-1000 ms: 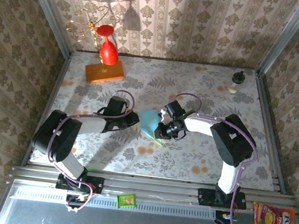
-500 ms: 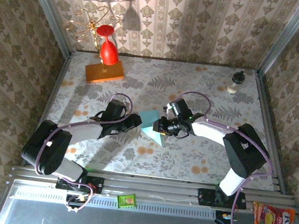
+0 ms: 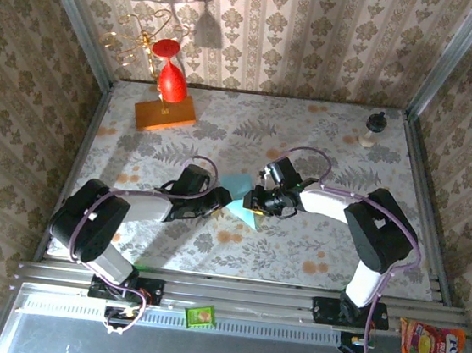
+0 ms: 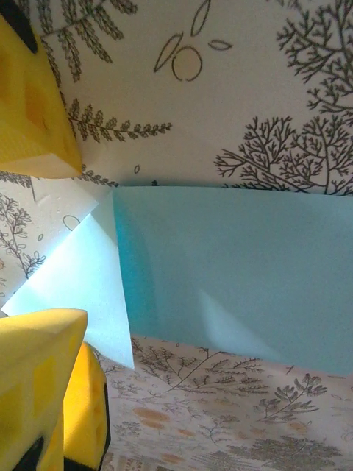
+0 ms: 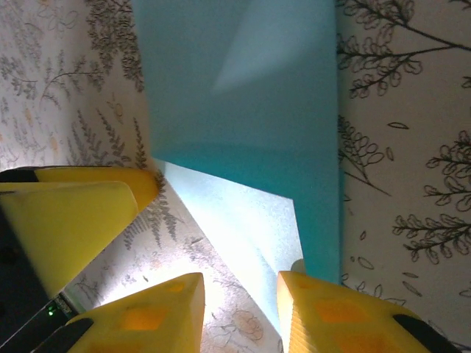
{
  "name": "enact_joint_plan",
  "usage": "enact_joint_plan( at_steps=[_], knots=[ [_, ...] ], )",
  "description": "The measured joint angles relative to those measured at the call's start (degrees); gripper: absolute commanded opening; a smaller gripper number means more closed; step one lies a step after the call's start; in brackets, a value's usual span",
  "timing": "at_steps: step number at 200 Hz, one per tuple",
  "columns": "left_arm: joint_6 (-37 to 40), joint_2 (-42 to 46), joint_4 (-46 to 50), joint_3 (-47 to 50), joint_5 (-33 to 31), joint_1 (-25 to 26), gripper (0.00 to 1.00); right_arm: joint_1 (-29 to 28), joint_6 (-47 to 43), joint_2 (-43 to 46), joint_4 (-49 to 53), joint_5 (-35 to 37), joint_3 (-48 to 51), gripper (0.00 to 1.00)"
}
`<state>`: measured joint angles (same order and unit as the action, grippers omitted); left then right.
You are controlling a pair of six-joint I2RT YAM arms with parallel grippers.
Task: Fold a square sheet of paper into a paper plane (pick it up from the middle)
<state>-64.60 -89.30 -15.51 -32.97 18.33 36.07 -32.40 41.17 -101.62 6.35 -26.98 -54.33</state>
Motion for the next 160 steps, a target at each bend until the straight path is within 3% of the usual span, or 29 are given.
enact_joint_plan(
  at_steps=[54, 160],
  knots=[
    [-3.3, -0.7, -3.0, 0.0, -1.9, 0.2, 0.40, 0.7, 0.7, -1.9, 0.0, 0.1, 0.0, 0.30],
    [-5.1, -1.1, -4.7, 1.1, -3.3, 0.2, 0.38, 0.7, 0.7, -2.8, 0.0, 0.3, 0.0, 0.27]
  ],
)
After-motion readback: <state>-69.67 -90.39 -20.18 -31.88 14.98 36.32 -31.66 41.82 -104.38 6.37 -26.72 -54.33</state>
